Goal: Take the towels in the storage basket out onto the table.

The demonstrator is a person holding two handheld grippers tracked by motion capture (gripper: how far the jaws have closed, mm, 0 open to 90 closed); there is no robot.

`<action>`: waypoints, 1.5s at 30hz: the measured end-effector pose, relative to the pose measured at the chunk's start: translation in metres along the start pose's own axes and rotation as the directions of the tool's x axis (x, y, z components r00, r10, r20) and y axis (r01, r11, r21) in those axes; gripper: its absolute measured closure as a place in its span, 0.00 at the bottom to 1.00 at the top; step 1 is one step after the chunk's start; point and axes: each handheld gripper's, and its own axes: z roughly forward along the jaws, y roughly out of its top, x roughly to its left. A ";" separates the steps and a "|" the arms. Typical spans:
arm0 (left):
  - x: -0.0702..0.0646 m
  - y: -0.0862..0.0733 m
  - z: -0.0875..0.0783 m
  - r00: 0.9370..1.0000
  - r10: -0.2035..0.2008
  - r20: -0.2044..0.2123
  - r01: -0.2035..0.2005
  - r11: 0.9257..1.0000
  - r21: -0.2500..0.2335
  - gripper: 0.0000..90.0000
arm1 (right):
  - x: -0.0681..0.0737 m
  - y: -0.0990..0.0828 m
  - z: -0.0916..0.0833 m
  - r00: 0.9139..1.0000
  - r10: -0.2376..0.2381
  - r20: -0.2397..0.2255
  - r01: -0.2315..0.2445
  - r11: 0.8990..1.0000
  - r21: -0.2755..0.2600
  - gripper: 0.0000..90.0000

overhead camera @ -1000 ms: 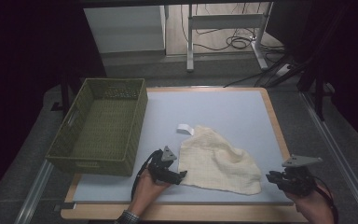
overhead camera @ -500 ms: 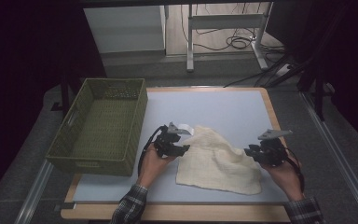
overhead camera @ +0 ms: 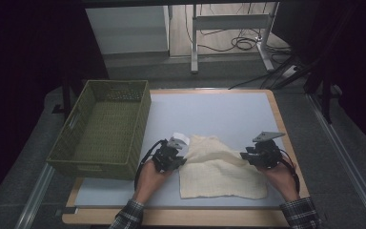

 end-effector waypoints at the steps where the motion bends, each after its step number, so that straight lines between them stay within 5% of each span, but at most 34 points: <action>1: 0.000 -0.003 -0.001 1.000 -0.005 0.007 0.005 1.000 0.004 0.94 | 0.000 0.002 -0.001 1.000 0.000 0.001 0.000 1.000 -0.007 0.69; 3: 0.000 -0.011 -0.003 0.999 -0.019 0.037 0.019 1.000 0.001 0.88 | 0.000 0.006 -0.002 1.000 -0.003 0.003 0.003 1.000 -0.012 0.69; 5: -0.002 -0.013 -0.002 1.000 -0.030 0.004 0.030 0.999 -0.015 0.54 | 0.001 0.012 0.004 1.000 -0.004 0.000 0.004 1.000 -0.012 0.67; 6: -0.005 -0.013 0.001 0.999 -0.001 -0.053 0.000 1.000 -0.015 0.53 | 0.001 0.014 0.007 1.000 -0.005 0.000 0.005 1.000 -0.009 0.66; 8: -0.005 -0.013 0.003 0.997 0.003 -0.078 -0.004 1.000 -0.010 0.33 | 0.002 0.019 0.015 1.000 -0.003 -0.007 0.002 1.000 -0.008 0.65; 13: -0.002 -0.018 0.010 0.992 -0.006 -0.126 0.000 0.999 -0.049 0.16 | 0.008 0.022 0.034 0.998 -0.003 -0.059 0.005 1.000 0.023 0.60; 18: -0.002 -0.026 0.011 0.992 0.005 -0.129 -0.019 0.994 -0.105 0.13 | 0.025 0.014 0.050 0.995 -0.052 -0.081 0.056 0.997 0.054 0.60; 20: -0.002 -0.026 0.011 0.991 0.006 -0.132 -0.020 0.994 -0.106 0.13 | 0.028 0.011 0.049 0.994 -0.035 -0.107 0.040 0.998 0.048 0.76; 27: -0.002 -0.027 0.012 0.991 0.005 -0.132 -0.019 0.994 -0.107 0.13 | 0.030 0.012 0.045 0.993 -0.038 -0.111 0.045 0.997 0.065 0.99; 30: -0.002 -0.027 0.012 0.991 0.005 -0.132 -0.019 0.994 -0.107 0.13 | 0.029 0.019 0.039 0.997 -0.071 -0.043 0.073 0.996 0.046 0.99; 35: -0.002 -0.027 0.011 0.991 0.006 -0.130 -0.020 0.994 -0.105 0.13 | 0.009 0.043 0.008 0.997 -0.054 0.060 0.058 0.996 -0.061 0.98; 38: -0.002 -0.027 0.011 0.991 0.007 -0.130 -0.020 0.994 -0.104 0.13 | -0.009 0.049 -0.001 0.998 -0.013 0.064 0.017 0.999 -0.051 0.84; 42: 0.000 -0.019 0.007 0.993 -0.015 -0.114 0.005 0.997 -0.083 0.14 | -0.019 0.042 -0.004 0.998 0.020 0.065 -0.016 0.999 -0.048 0.81; 45: 0.000 -0.006 -0.005 0.994 -0.006 -0.113 -0.009 0.992 -0.129 0.18 | -0.027 0.034 -0.002 0.996 0.048 0.070 -0.045 0.998 -0.045 0.77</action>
